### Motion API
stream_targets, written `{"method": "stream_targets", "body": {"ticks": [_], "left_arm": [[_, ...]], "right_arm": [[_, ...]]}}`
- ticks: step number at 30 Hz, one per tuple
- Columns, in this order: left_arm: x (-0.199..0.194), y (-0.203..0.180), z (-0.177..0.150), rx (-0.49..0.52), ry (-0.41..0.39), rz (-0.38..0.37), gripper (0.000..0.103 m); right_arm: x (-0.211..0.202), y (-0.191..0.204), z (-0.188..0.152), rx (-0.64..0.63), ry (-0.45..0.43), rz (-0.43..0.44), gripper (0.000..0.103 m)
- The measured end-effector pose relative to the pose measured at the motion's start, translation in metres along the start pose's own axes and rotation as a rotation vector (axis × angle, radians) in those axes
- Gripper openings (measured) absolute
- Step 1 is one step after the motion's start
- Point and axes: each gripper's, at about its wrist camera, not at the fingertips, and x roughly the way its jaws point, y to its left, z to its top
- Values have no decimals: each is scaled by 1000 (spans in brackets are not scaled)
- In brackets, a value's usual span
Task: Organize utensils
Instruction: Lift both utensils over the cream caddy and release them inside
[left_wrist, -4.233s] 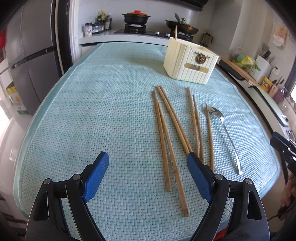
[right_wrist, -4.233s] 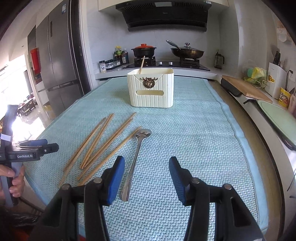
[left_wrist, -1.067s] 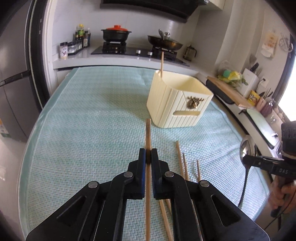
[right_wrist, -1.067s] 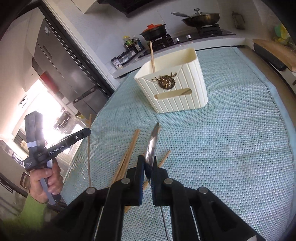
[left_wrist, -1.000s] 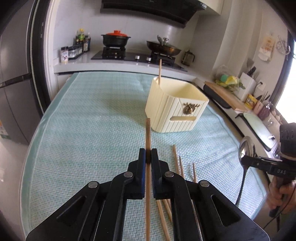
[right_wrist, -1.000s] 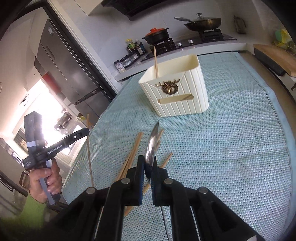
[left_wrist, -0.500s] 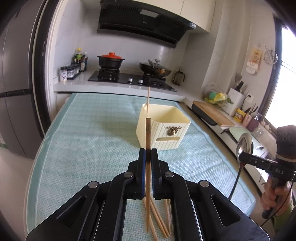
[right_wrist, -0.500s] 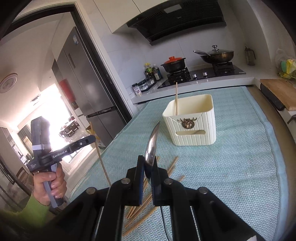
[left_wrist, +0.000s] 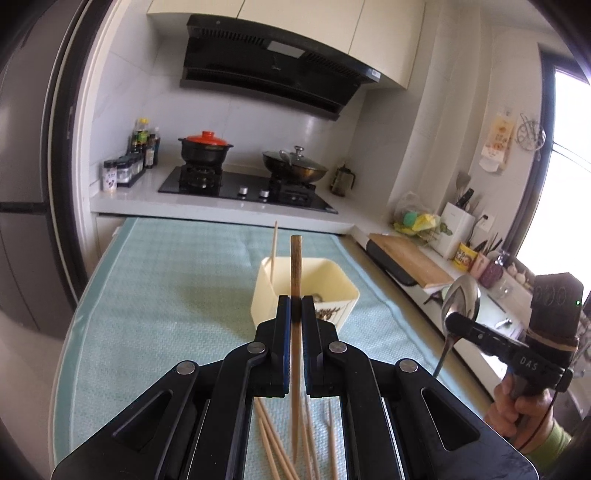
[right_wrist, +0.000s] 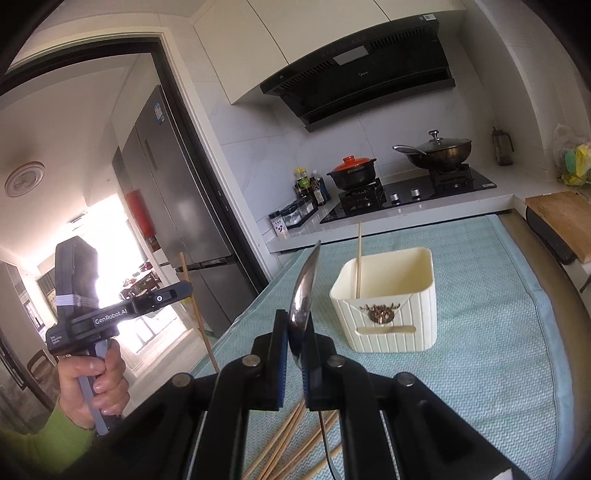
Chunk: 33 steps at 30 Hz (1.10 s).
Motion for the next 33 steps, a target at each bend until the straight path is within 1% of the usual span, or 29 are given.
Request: {"method": "stream_targets", "body": {"ticks": [3,6,11,14,17,21,25,29,33], "left_arm": [[12,-8,32,20,-23,-12,3],[30,-13,65,28,-38,-14,3],[62,-25,114,50,-75,9,3],[86,-34,132,80,-104,44,3],[119,-36,141,82,-88,67,3],[163,-31,141,56,-61,92,3],[202,-27,128,51,-35,117,3],[238,-23,100,40,39,130,3],[265,-21,75,49,115,148,3]], "right_arm": [[14,-1,27,-34,-21,-15,6],[27,-4,58,-53,-63,-26,6],[48,-8,108,-95,-173,-17,6],[66,-13,128,-122,-226,-5,6],[93,-26,137,-120,-230,-7,6],[138,-54,133,-98,-183,-33,6],[175,-89,119,-48,-108,-59,6],[206,-123,98,37,22,-86,6],[223,-136,77,61,139,-122,6]]}}
